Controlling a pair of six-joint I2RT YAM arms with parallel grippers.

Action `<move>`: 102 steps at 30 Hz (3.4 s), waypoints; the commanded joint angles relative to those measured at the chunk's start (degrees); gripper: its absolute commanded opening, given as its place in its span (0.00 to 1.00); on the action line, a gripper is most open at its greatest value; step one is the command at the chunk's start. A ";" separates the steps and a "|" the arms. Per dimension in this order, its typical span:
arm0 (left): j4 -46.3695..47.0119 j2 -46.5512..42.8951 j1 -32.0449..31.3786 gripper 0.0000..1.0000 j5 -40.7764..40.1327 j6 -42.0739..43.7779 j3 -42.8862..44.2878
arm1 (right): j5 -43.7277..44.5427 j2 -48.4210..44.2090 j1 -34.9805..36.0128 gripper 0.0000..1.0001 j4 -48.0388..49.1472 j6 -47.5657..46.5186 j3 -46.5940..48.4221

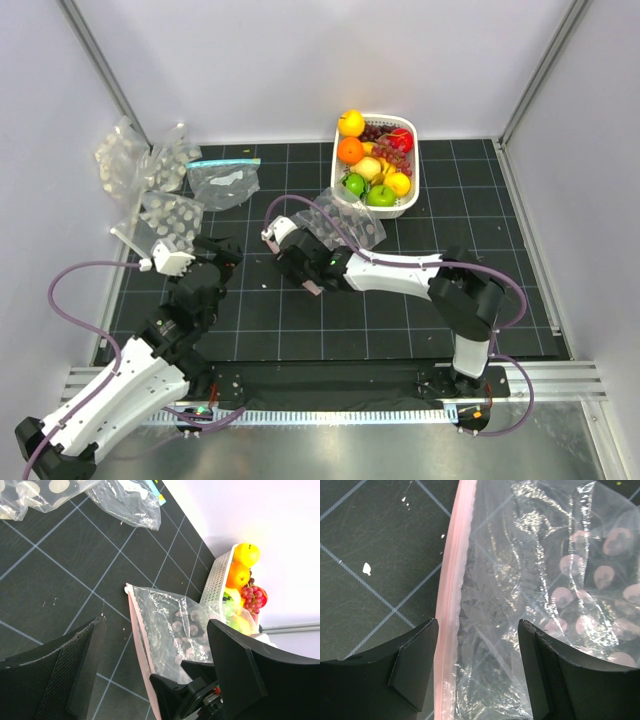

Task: Place the food in the zip-top bag and seal the zipper
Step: Pick up the zipper food storage bag at the center of the board, then open the zipper of the food storage bag at the center of the board.

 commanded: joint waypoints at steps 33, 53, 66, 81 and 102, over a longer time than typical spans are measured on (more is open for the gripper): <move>13.16 3.47 -0.17 0.89 10.41 12.51 0.03 | 5.33 -8.19 0.35 0.01 7.90 5.41 -5.11; 36.03 17.28 -0.17 0.91 40.15 20.00 -1.28 | -4.25 -29.38 -4.93 0.01 23.56 17.37 -21.65; 31.81 24.48 -0.17 0.77 33.48 20.44 1.70 | -6.01 -30.79 -5.01 0.01 25.67 17.46 -23.41; 31.29 29.92 -0.08 0.76 28.55 23.95 5.13 | -9.79 -29.82 -5.01 0.01 25.85 16.49 -22.80; 27.15 23.78 -1.40 0.00 26.71 25.80 5.05 | -2.50 -24.20 0.70 0.45 18.38 7.97 -15.94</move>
